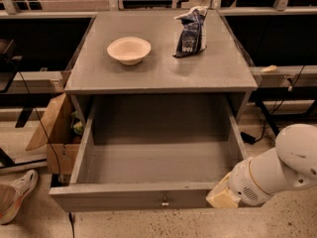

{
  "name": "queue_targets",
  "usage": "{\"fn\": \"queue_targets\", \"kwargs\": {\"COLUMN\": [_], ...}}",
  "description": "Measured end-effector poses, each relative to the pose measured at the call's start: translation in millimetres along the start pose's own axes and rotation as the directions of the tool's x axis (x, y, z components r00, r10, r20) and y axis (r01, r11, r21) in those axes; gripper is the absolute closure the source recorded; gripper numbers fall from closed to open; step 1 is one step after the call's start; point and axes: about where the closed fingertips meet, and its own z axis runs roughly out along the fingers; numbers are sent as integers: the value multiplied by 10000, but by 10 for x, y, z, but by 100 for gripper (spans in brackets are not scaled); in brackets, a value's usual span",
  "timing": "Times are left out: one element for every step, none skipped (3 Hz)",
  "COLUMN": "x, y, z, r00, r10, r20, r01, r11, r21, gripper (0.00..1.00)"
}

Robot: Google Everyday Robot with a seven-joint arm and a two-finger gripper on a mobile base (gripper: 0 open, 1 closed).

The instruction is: Close top drawer

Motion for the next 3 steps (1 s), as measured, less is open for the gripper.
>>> {"fn": "queue_targets", "kwargs": {"x": [-10, -65, -199], "y": [-12, -61, -130], "z": [27, 104, 174], "r00": [10000, 9998, 9997], "r10": [50, 141, 55], "r20": [24, 117, 255], "r01": [-50, -141, -58], "r11": [10000, 9999, 9999], "r21": [2, 23, 106], "gripper": [100, 81, 58]}}
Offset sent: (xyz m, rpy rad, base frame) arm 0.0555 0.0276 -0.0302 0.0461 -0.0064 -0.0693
